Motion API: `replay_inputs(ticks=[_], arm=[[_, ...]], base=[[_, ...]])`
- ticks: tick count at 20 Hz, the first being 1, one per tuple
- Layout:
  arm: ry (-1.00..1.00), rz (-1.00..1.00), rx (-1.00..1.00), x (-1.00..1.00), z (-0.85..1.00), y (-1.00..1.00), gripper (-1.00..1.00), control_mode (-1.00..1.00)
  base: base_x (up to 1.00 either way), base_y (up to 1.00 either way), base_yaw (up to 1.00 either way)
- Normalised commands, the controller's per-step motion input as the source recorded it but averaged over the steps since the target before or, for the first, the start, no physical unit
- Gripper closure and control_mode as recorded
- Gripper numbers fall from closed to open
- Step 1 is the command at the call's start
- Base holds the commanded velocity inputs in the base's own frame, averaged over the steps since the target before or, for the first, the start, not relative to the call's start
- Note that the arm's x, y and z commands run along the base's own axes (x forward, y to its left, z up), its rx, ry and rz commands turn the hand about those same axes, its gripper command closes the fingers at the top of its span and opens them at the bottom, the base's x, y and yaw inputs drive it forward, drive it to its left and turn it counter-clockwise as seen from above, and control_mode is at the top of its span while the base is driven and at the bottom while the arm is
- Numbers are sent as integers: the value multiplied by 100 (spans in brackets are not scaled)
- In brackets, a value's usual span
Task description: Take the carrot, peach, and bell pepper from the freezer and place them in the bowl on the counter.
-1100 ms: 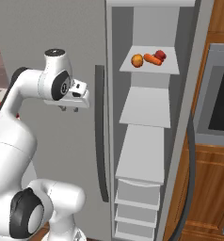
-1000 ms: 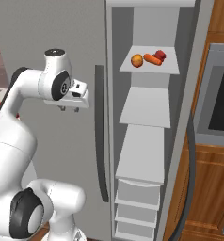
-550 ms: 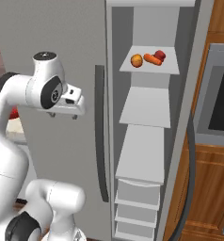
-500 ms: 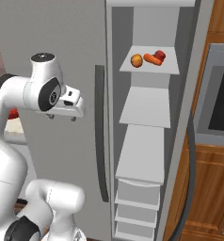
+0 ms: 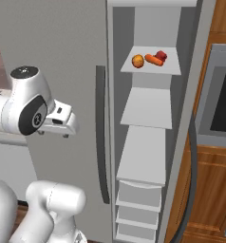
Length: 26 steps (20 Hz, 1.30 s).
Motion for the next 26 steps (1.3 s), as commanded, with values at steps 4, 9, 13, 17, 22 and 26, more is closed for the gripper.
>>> replay_inputs(ticks=[4, 9, 13, 17, 22, 26], arm=[[-2, 0, 0, -43, 5, -24, -100, -100], [0, 0, 0, -18, 12, -14, -100, -100], [0, 0, 0, -10, 12, -4, -100, -100], [0, 0, 0, -14, 6, -4, -100, -100], [0, 0, -3, -26, 1, 0, -100, -100], [0, 0, -1, -22, 0, 0, -100, -100]], base=[[0, 0, 0], [0, 0, 0], [0, 0, 0], [0, 0, 0], [0, 0, 0], [0, 0, 0]])
